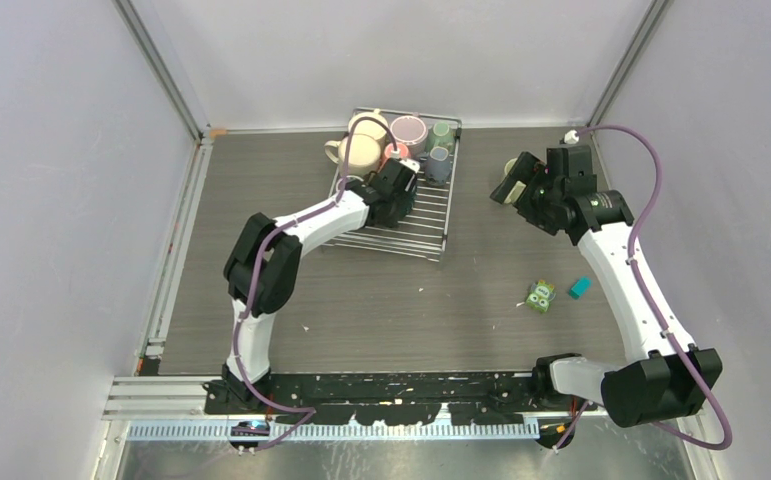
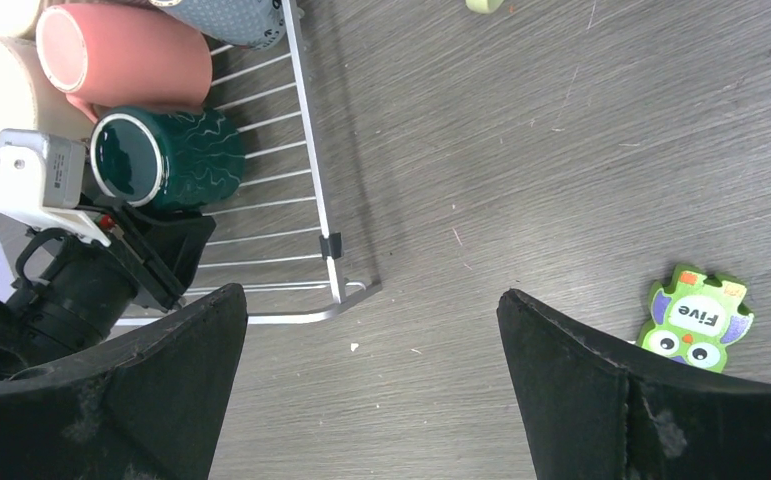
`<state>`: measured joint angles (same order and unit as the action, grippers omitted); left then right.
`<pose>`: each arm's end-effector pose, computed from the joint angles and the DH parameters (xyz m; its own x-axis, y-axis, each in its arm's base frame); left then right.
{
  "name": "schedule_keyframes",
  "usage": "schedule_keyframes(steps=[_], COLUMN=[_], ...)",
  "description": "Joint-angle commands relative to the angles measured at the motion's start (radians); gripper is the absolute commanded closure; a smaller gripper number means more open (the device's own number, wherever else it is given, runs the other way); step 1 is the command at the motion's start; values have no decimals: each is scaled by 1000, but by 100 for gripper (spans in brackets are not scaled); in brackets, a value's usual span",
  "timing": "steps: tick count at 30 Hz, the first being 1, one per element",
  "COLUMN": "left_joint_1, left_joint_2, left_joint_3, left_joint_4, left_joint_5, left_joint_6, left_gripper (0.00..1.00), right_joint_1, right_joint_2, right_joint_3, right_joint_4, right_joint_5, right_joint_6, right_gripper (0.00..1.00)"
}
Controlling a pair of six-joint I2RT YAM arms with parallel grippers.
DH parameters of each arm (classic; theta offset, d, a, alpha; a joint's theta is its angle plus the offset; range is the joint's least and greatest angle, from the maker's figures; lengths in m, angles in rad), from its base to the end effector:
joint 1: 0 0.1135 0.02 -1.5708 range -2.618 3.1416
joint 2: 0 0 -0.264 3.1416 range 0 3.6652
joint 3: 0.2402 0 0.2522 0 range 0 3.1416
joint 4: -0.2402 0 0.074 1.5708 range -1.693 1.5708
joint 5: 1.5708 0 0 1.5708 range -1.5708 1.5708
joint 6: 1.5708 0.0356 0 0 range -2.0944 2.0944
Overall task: Unload the cups from the dish rack
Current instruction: Unload the cup from the dish rack.
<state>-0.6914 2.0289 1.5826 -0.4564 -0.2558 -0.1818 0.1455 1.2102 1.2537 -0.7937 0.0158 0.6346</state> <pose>0.3530 -0.2805 0.2135 -0.6845 0.3395 -0.6452 0.3786 0.9218 0.0833 0.2466 0.0356 0.3564 -0.6224 0.5079 -0.5955 0.2924 0.8566 0.4250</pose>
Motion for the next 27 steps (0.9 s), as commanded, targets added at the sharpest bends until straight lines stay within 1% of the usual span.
schedule_keyframes(steps=[1, 4, 5, 14, 18, 22, 27], left_joint_1=[1, 1, 1, 0, 0, 1, 1], left_joint_2=[-112, -147, -155, -224, -260, -297, -336], left_joint_3=[3, 9, 14, 61, 100, 143, 204], left_joint_4=[71, 64, 60, 8, -33, -74, -115], left_joint_5=[28, 58, 66, 162, 229, 329, 433], left_joint_6=[19, 20, 18, -27, -74, -138, -197], left_gripper=[100, 100, 100, 100, 100, 100, 100], right_joint_1=[9, 12, 14, 18, 19, 20, 20], right_joint_2=[-18, -17, -17, -27, -40, -48, -62], right_joint_3=[-15, -24, -27, -73, -116, -167, -218], right_joint_4=[51, 69, 76, 191, 314, 483, 679], right_joint_5=[-1, -2, -34, -130, -217, -320, -406], right_joint_6=[7, 14, 16, 53, 99, 154, 218], right_gripper=[0, 0, 0, 0, 0, 0, 0])
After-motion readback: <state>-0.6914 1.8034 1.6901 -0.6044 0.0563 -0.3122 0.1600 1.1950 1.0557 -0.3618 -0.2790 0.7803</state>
